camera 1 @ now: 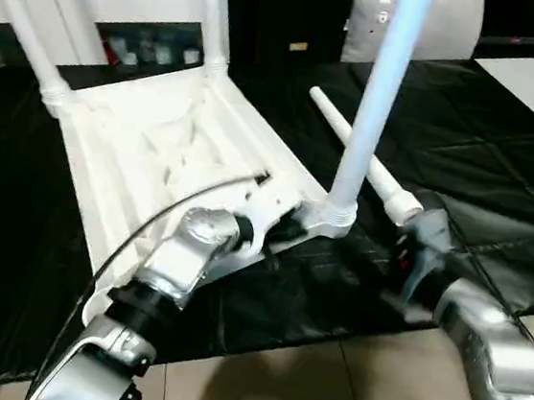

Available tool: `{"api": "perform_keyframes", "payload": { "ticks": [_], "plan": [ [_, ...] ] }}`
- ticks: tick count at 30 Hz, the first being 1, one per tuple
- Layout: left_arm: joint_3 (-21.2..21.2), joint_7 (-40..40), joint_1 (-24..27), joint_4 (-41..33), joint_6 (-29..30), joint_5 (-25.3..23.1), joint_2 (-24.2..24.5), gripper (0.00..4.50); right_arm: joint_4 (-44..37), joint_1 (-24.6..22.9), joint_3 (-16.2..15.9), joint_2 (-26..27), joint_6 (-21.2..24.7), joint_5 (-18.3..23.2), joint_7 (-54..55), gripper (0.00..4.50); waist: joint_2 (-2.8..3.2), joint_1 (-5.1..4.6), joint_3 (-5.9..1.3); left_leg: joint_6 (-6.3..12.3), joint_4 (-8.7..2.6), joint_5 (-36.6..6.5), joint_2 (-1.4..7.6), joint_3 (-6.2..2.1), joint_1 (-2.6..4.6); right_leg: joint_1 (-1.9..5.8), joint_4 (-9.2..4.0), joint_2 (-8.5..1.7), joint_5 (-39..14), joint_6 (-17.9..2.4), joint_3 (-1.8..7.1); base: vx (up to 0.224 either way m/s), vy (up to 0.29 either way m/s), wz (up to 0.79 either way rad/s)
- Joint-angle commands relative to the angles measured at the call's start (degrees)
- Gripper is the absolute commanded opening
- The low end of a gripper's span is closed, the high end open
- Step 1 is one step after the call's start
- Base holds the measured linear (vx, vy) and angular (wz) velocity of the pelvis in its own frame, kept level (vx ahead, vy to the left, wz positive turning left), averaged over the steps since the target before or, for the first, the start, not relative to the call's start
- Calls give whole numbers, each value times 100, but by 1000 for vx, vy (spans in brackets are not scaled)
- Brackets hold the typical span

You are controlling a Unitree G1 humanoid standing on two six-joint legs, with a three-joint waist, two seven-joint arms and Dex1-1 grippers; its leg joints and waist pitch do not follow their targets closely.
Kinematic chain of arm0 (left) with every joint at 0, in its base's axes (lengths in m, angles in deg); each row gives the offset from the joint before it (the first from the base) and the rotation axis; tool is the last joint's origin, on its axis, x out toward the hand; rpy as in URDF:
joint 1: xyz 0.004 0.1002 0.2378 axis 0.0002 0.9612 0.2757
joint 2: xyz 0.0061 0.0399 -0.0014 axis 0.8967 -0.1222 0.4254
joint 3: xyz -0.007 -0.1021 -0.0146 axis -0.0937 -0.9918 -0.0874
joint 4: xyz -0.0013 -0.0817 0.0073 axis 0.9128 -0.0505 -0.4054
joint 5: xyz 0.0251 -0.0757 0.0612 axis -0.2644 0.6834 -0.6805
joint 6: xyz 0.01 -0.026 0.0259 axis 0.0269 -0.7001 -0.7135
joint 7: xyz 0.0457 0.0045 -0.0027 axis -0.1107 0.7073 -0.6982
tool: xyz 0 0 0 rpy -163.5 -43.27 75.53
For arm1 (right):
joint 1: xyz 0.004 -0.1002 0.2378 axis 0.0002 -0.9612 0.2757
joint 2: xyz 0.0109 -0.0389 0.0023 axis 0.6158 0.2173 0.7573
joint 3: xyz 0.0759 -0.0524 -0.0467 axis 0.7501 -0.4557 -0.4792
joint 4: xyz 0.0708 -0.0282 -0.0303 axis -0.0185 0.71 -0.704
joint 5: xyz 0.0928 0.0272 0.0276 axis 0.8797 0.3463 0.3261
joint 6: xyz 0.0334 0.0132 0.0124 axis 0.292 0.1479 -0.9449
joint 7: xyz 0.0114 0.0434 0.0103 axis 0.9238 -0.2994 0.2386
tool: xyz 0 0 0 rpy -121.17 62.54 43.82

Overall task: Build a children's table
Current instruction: Rotate leg to tighten, then rotate table base

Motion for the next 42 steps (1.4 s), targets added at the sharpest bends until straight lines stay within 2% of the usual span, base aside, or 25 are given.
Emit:
{"api": "perform_keyframes", "payload": {
  "ticks": [1,3,4,5,8,9,10,11,12,14,15,17,21,27,28,29,30,34,35,37,38,39,41,42],
  "plan": [
    [-290,90,28,-358,218,173,85,89,168,174,-156,66,111,-123,131,450,-127,40,-412,729,-397,-225,280,-27,-51,412,-387,-371,-1698,-926,344,0,0,0],
    [-346,101,30,-442,288,200,122,89,198,213,-188,92,137,-135,156,450,-118,43,-410,648,-407,-274,282,-27,-39,406,-391,-363,-1742,-902,343,0,0,0],
    [-554,232,58,-721,454,106,452,89,286,354,-345,193,244,-189,155,450,-149,48,-405,629,-411,-300,286,-26,-37,404,-389,-357,-1751,-870,352,0,0,0],
    [-686,307,80,-840,596,19,687,61,318,419,-409,240,328,-187,128,450,-121,47,-412,625,-416,-229,275,-46,-64,422,-349,-354,-1641,-875,354,0,0,0],
    [-891,478,190,-1005,833,-272,1300,53,398,524,-512,306,462,-161,92,450,-70,2,-413,564,-408,-228,274,-39,-30,406,-335,-335,-1514,-878,361,0,0,0],
    [-931,504,257,-1040,933,-406,1559,53,443,563,-529,329,528,-137,91,450,-97,4,-414,554,-403,-159,269,-30,-32,407,-329,-322,-1437,-897,366,0,0,0],
    [-931,504,257,-1040,933,-406,1559,53,443,563,-529,329,528,-137,91,450,-72,17,-417,526,-411,-152,283,-44,-22,406,-300,-325,-1415,-920,367,0,0,0],
    [-948,528,362,-1078,1045,-664,1972,28,513,620,-579,344,562,-136,66,450,-50,26,-425,492,-404,-122,286,-37,-1,394,-288,-319,-1372,-936,369,0,0,0],
    [-946,540,448,-1110,1159,-879,2304,28,571,666,-616,352,599,-129,45,450,-41,27,-415,484,-406,-117,282,-28,3,383,-294,-305,-1341,-946,373,0,0,0],
    [-933,523,530,-1152,1313,-982,2605,6,651,729,-632,375,632,-139,36,450,-20,31,-416,435,-414,-150,292,-29,16,375,-272,-301,-1293,-975,379,0,0,0],
    [-927,516,575,-1173,1410,-982,2735,3,716,778,-631,392,652,-144,41,450,-82,30,-409,408,-428,-208,298,-24,17,380,-286,-305,-1305,-990,385,0,0,0],
    [-833,457,693,-1173,1562,-1050,2982,2,918,904,-644,427,658,-206,84,450,-28,72,-416,343,-429,-265,297,-25,46,357,-270,-319,-1317,-1063,392,0,0,0],
    [-675,301,868,-1257,1759,-1107,3111,2,1168,1045,-745,450,656,-299,52,450,-35,110,-408,212,-451,-470,297,-18,45,368,-290,-337,-1454,-1003,404,0,0,0],
    [-351,-84,1081,-1487,2090,-1117,3280,2,1410,1186,-828,491,549,-360,38,450,-49,120,-403,188,-456,-533,284,-24,17,382,-324,-344,-1687,-913,394,0,0,0],
    [-148,-351,1198,-1651,2212,-1048,3428,2,1565,1258,-836,523,469,-387,43,450,-99,108,-406,188,-459,-529,291,-21,10,383,-318,-349,-1690,-928,396,0,0,0],
    [-35,-571,1281,-1772,2250,-976,3526,2,1629,1284,-842,539,438,-402,47,450,-87,113,-412,174,-464,-531,297,-35,13,388,-296,-367,-1702,-954,399,0,0,0],
    [20,-687,1324,-1827,2241,-944,3581,2,1659,1295,-848,548,422,-412,53,450,-73,87,-385,184,-467,-597,290,-20,18,363,-327,-341,-1793,-940,403,0,0,0],
    [380,-1521,1554,-2176,2054,-685,3935,2,1995,1458,-867,636,252,-489,110,450,-59,71,-370,126,-490,-793,294,-18,44,352,-344,-330,-1969,-920,409,0,0,0],
    [441,-1709,1583,-2237,2008,-607,3993,2,2098,1513,-868,663,193,-504,135,450,-25,69,-365,66,-501,-951,302,-29,63,350,-351,-344,-2060,-924,410,0,0,0],
    [518,-2013,1601,-2255,1750,-478,4043,2,2262,1603,-865,707,118,-529,181,450,-47,27,-317,-15,-523,-1377,280,-32,78,353,-413,-339,-2494,-835,391,0,0,0],
    [547,-2084,1588,-2234,1688,-461,4047,2,2312,1631,-869,717,90,-545,196,450,-48,23,-305,-59,-527,-1591,279,-37,126,337,-463,-349,-2788,-716,386,0,0,0],
    [582,-2170,1574,-2209,1614,-440,4052,2,2372,1664,-875,729,55,-564,215,450,-47,10,-309,-76,-526,-1645,269,-47,132,342,-477,-353,-2905,-647,381,0,0,0],
    [704,-2480,1553,-2197,1333,-292,4059,2,2623,1812,-885,786,-82,-604,263,450,-41,-1,-321,-82,-538,-1611,284,-59,123,349,-468,-352,-2820,-642,386,0,0,0],
    [759,-2612,1541,-2204,1168,-198,3997,2,2757,1915,-877,828,-141,-609,284,450,-74,-12,-340,-79,-532,-1541,285,-55,116,350,-448,-349,-2687,-689,391,0,0,0]
  ]
}}
